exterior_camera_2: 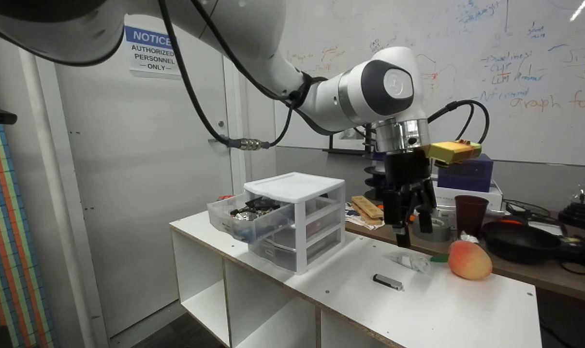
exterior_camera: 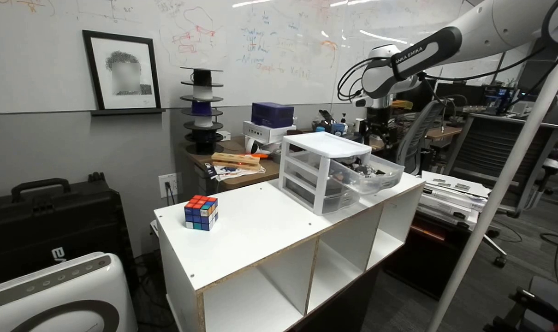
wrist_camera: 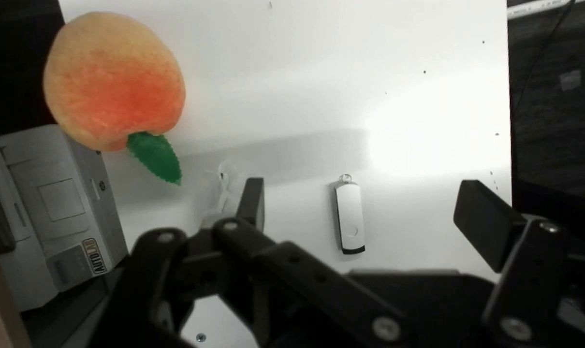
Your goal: Put the plastic bag and grey thing on the table in the open drawer and then close the drawer
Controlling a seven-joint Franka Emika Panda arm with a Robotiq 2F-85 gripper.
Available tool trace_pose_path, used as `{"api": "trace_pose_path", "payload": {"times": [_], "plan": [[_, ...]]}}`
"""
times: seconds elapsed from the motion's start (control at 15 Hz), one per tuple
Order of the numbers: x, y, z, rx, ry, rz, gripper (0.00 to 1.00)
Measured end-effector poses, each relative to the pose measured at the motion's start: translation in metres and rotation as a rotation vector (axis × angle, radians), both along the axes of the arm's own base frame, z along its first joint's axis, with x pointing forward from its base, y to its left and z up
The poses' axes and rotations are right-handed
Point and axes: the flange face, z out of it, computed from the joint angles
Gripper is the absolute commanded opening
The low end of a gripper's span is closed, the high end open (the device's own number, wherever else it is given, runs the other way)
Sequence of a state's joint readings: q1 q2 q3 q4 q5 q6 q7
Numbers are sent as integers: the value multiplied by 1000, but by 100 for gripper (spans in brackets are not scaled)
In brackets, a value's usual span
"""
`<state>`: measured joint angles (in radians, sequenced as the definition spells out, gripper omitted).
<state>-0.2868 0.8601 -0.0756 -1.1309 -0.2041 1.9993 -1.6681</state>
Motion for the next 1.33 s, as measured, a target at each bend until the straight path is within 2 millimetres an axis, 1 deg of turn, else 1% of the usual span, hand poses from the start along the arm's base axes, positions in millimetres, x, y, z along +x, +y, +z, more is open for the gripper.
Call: {"api": "trace_pose_path", "payload": {"times": [0.13, 0.27, 0.47, 0.67, 0.8, 0.93, 1.2, 1.33], "plan": [[1, 1, -2, -16, -14, 31, 100], [2, 5, -10, -33, -43, 51, 100], [-1, 16, -34, -35, -86, 27, 100], [-14, 28, -60, -23, -95, -27, 100], [-24, 35, -71, -16, -106, -50, 100], [-33, 38, -73, -20, -143, -58, 100], [-42, 43, -60, -40, -259, -19, 100], [-48, 47, -56, -45, -289, 6, 100]]}}
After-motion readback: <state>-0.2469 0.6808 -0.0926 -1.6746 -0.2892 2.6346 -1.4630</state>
